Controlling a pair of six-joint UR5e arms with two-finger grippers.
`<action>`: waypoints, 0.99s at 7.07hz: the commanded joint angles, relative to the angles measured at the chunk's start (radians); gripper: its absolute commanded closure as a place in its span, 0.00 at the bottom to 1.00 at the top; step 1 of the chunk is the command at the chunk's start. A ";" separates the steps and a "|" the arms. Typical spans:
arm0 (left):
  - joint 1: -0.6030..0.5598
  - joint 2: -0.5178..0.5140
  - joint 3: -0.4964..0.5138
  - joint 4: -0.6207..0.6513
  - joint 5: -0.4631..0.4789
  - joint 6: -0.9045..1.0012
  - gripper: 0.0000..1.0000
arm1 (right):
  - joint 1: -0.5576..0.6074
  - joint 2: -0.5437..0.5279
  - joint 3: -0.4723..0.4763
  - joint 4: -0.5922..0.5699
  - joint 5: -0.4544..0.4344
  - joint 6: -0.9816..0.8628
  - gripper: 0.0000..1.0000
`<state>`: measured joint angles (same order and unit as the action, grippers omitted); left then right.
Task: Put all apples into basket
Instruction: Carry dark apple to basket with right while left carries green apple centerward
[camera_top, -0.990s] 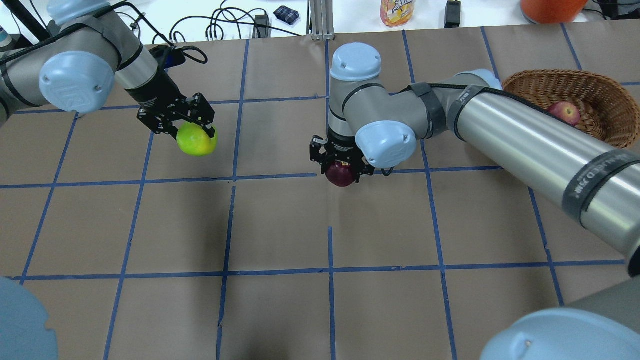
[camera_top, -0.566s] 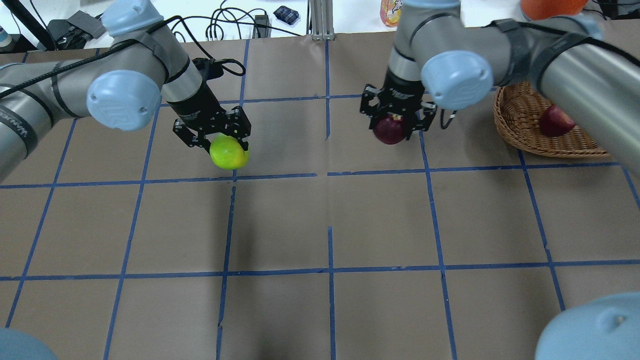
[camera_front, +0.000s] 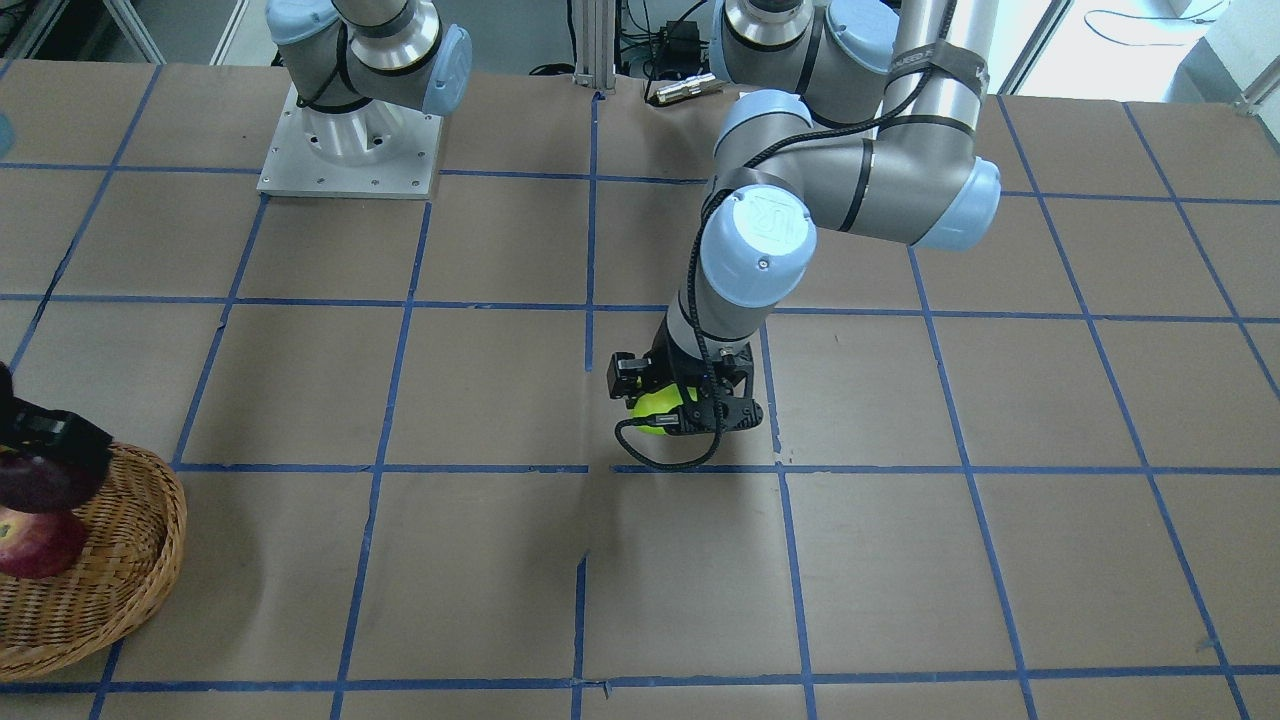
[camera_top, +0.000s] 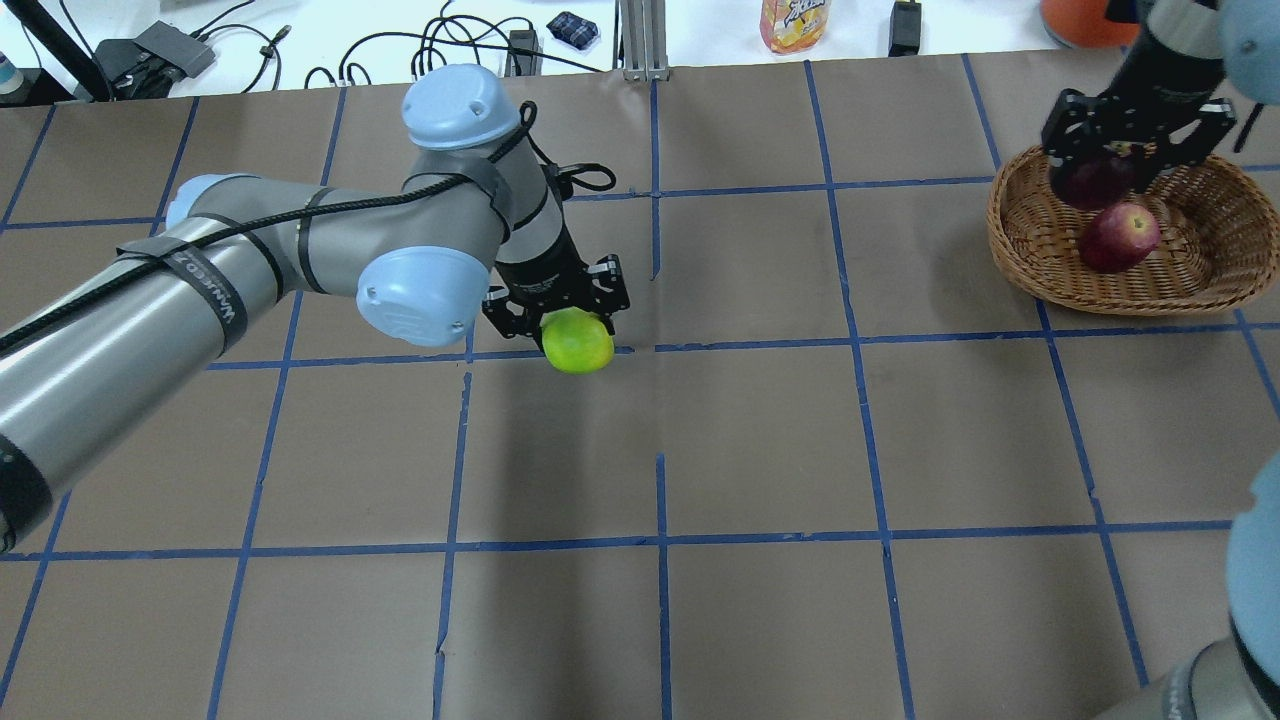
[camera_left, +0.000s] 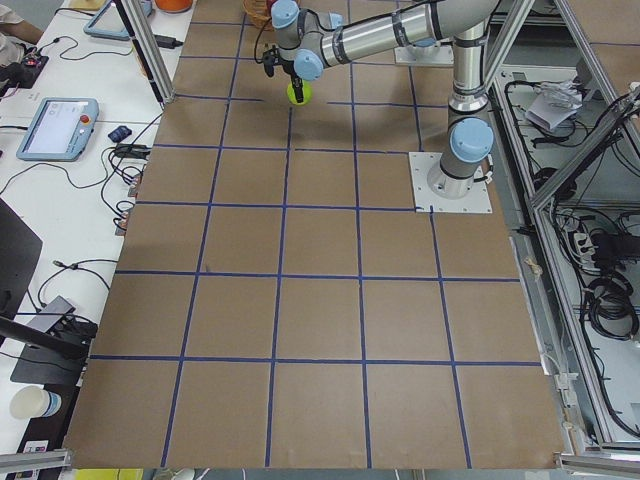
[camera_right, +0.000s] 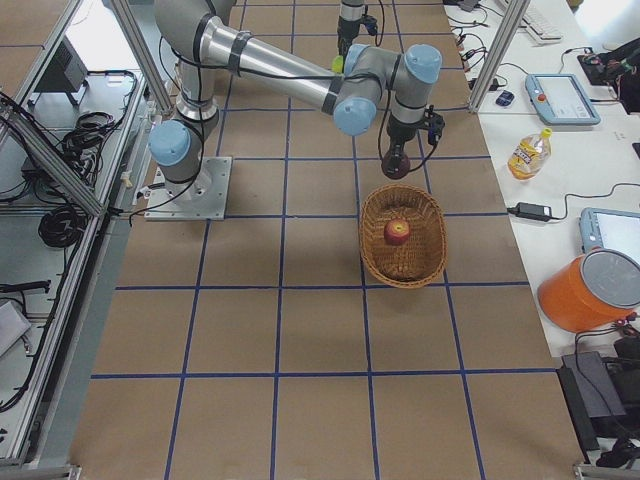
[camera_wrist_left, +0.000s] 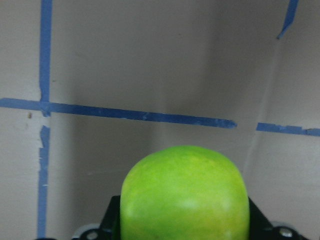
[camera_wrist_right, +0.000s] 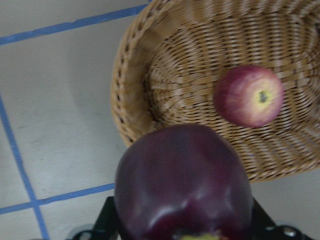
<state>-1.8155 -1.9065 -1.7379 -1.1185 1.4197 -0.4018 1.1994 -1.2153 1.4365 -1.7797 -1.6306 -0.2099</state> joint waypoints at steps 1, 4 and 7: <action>-0.074 -0.040 -0.012 0.090 0.001 -0.118 0.43 | -0.110 0.078 -0.057 -0.075 -0.052 -0.256 1.00; -0.135 -0.088 -0.012 0.186 0.061 -0.126 0.43 | -0.185 0.227 -0.091 -0.236 -0.046 -0.388 1.00; -0.172 -0.123 -0.014 0.244 0.065 -0.135 0.42 | -0.185 0.266 -0.076 -0.230 -0.044 -0.385 1.00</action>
<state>-1.9771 -2.0167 -1.7509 -0.8898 1.4825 -0.5306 1.0151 -0.9633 1.3561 -2.0152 -1.6735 -0.5955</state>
